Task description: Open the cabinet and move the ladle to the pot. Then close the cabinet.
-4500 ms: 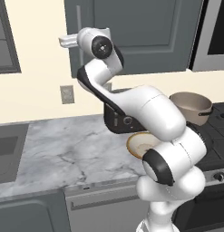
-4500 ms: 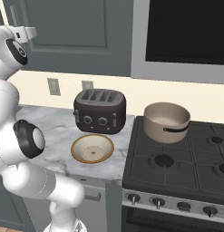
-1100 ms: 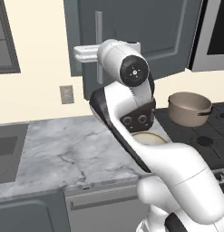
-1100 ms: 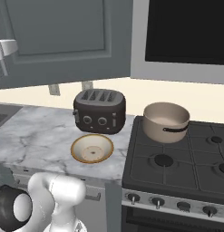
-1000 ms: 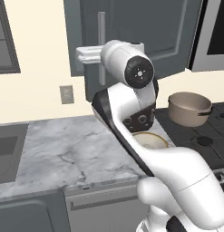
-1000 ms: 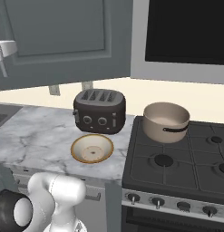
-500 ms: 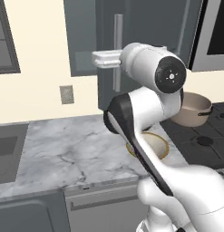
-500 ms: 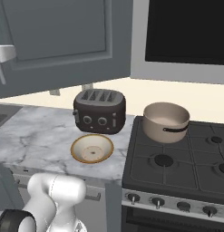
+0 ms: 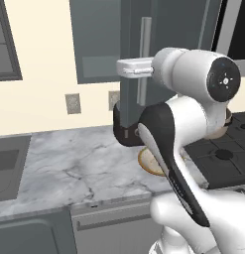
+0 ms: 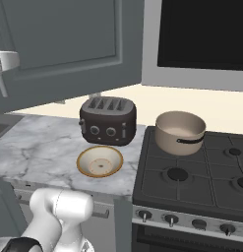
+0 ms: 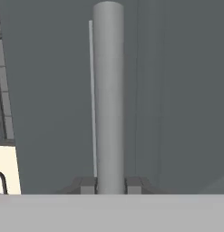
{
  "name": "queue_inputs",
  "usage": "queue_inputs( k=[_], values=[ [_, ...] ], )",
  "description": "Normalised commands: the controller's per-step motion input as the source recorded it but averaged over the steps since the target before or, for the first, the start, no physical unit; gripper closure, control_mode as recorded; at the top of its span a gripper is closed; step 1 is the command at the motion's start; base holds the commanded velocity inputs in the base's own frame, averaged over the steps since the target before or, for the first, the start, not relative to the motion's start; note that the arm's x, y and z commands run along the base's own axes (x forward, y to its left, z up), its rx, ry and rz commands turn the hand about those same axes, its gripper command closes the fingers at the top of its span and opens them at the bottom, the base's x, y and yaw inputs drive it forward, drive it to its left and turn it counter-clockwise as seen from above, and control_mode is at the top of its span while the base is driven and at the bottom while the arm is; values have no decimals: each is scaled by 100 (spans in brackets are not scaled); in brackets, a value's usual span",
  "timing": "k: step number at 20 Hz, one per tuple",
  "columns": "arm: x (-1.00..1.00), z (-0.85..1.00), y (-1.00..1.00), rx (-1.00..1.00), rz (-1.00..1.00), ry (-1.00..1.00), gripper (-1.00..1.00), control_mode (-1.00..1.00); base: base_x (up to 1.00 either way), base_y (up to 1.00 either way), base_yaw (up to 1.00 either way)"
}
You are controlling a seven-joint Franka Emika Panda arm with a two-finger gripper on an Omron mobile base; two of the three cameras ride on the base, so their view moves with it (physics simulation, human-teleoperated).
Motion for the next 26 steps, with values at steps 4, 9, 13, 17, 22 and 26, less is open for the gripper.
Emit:
queue_inputs(
  k=[4,9,13,17,22,26],
  values=[
    [-41,-8,-35,0,7,0,100,-100,0,0,0],
    [-39,-8,-35,0,7,0,100,-100,0,0,0],
    [-33,-4,-35,0,7,0,100,-100,0,0,0],
    [-24,-1,-32,0,9,0,100,-100,0,0,0],
    [-16,-1,-26,0,11,1,100,-100,0,0,0],
    [-16,0,-24,0,10,3,100,-100,0,0,0]
  ],
)
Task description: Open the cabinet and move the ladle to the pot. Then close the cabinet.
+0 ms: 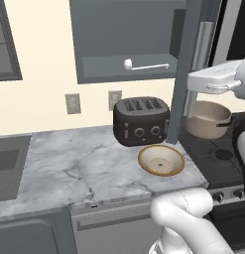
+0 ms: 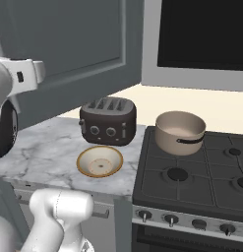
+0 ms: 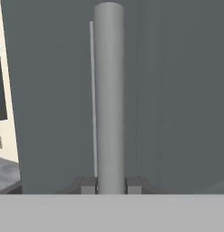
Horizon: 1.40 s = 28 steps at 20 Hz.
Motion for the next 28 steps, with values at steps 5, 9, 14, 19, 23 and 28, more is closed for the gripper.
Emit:
queue_inputs(
  k=[5,9,14,19,23,28],
  values=[
    [-24,0,-22,0,8,1,100,-100,0,0,0],
    [-24,-5,-12,0,7,0,-100,-100,0,0,0],
    [-12,-10,-9,0,8,0,-100,-100,0,0,0],
    [-4,-15,-14,0,11,-1,-100,-100,0,0,0],
    [-17,-4,-19,0,10,-7,-100,-100,0,0,0],
    [-62,2,-5,0,3,-13,-100,-100,0,0,0]
  ],
)
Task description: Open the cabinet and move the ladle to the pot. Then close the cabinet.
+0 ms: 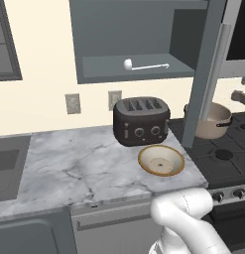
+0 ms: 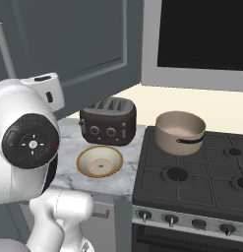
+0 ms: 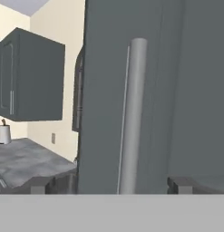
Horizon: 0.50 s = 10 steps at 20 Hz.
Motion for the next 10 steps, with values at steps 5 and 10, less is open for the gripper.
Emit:
queue_inputs(
  k=[5,10],
  values=[
    [-69,2,0,0,0,-8,-100,-100,0,0,0],
    [-44,0,23,0,0,-9,-100,-100,0,0,0]
  ],
)
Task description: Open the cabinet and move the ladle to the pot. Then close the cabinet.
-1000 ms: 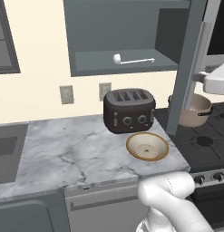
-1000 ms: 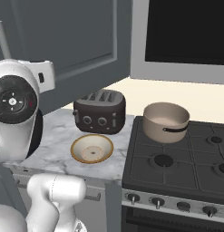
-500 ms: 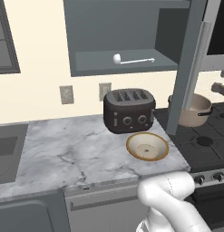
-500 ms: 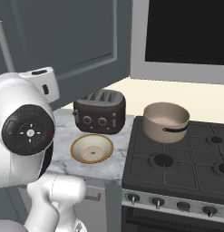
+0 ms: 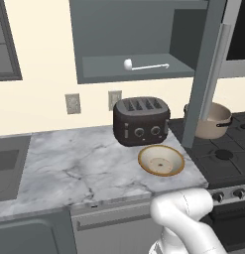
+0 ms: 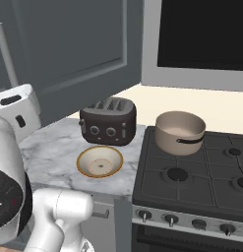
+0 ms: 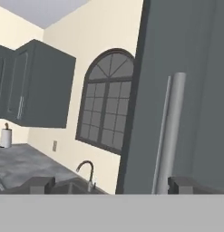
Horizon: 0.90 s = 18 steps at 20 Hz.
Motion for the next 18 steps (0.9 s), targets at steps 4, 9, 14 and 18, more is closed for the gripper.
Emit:
queue_inputs(
  k=[4,9,14,18],
  values=[
    [-8,3,53,0,-5,-6,-100,-100,0,0,0],
    [0,1,69,-1,-14,0,-100,-100,0,0,0],
    [0,0,62,-3,-18,0,-100,-100,0,0,0],
    [0,0,57,-2,-19,0,-100,-100,0,0,0]
  ],
)
